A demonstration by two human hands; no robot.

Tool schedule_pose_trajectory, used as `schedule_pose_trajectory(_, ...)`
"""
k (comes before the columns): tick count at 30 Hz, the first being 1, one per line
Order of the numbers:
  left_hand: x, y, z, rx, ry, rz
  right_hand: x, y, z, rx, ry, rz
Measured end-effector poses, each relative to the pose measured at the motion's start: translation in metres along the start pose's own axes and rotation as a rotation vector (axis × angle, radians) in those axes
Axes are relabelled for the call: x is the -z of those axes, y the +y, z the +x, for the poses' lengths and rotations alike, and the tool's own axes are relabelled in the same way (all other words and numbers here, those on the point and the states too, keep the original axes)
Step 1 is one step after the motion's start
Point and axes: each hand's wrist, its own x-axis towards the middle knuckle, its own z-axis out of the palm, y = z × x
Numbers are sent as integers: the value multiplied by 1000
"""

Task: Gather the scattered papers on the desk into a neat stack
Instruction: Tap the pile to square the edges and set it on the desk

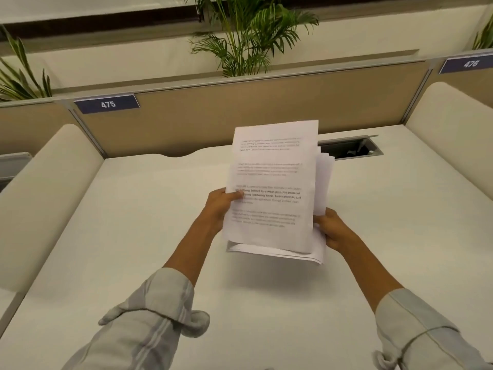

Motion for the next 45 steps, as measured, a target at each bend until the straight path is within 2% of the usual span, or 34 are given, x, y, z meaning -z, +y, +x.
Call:
schedule_pose_trajectory(3, -8, -17, 1, 75, 127, -1, -11, -5, -3, 2, -63, -27)
schedule_pose_trajectory(6, -10, -28, 1, 80, 163, 22, -16, -8, -6, 15, -116, -47)
schedule_pose_trajectory(9, -8, -32, 2, -31, 170, 87, -14, -10, -7, 12, -128, -66)
schedule_pose_trajectory(13, -6, -29, 2, -193, 135, 216, -15, -19, -2, -14, -103, 57)
schedule_pose_trajectory(20, -5, -9, -1, -458, 124, 173, -32, -40, -1, 292, -77, -90)
schedule_pose_trajectory(25, -5, 14, -7, -557, 170, 163, -50, -54, 2, 363, -36, -132)
schedule_pose_trajectory(30, 8, 28, -5, -577, 184, 30, -59, -56, 5, 369, -71, -191)
schedule_pose_trajectory(38, 6, 35, 1, -545, 117, 48, -63, -57, 16, 347, -110, -217)
schedule_pose_trajectory(45, 5, 18, 17, -435, -23, 108, -60, -41, 30, 280, -171, -230)
